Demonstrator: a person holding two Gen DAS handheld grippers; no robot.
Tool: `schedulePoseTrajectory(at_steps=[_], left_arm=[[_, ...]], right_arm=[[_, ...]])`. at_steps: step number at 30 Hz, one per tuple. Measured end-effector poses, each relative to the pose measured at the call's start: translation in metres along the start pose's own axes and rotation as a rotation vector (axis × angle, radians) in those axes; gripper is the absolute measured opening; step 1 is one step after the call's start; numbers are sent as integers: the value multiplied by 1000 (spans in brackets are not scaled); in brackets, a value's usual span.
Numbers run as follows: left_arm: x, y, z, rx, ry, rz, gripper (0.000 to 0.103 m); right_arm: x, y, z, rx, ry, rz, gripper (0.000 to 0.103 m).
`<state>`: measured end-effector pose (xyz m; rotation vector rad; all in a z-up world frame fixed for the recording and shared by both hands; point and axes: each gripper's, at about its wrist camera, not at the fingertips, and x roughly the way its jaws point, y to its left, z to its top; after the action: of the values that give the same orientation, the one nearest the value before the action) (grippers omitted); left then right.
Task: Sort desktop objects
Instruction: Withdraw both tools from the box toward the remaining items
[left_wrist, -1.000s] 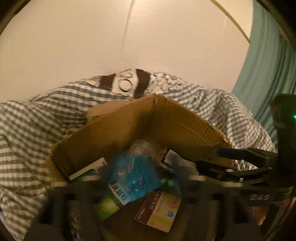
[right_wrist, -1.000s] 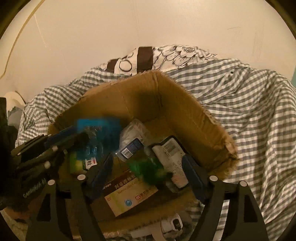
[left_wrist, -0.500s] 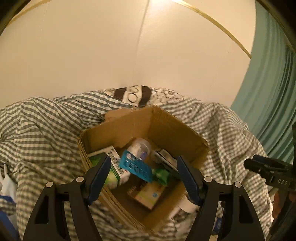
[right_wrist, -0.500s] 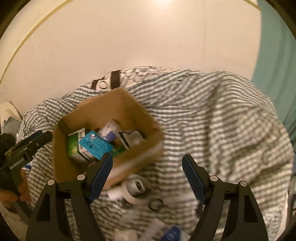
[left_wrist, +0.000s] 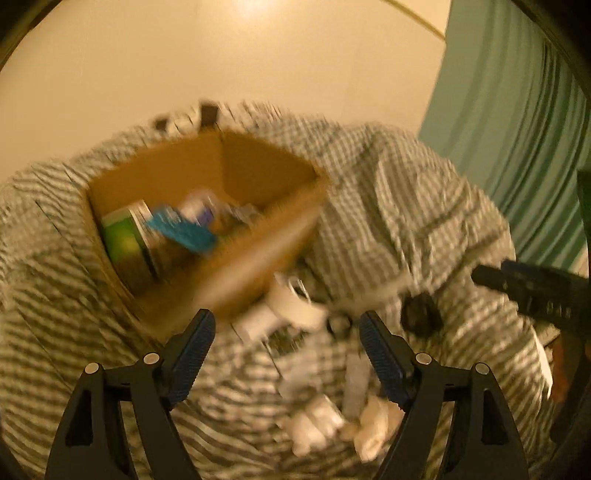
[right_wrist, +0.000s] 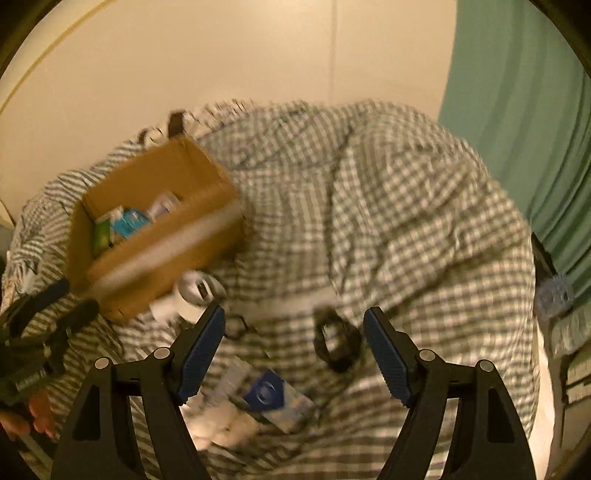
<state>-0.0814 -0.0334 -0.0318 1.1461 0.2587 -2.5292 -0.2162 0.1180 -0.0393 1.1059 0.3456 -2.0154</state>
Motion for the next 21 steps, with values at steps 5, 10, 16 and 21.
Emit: schedulePoseTrajectory(at_steps=[5,10,16,21], left_arm=[[32,-10,-38,52,101,16,83],[56,-9,-68,53,203,-9,83],[83,-22,-88,112,299,-37,83],[100,-18,-93,65,325,-63,83]], right_arm=[[34,-15,-25,36,50,-1,77],[69,-20,-39,18,100,-43,77],[106,-38,-37,72,170,-23,77],[140,-47,-33,97,233,-10,75]])
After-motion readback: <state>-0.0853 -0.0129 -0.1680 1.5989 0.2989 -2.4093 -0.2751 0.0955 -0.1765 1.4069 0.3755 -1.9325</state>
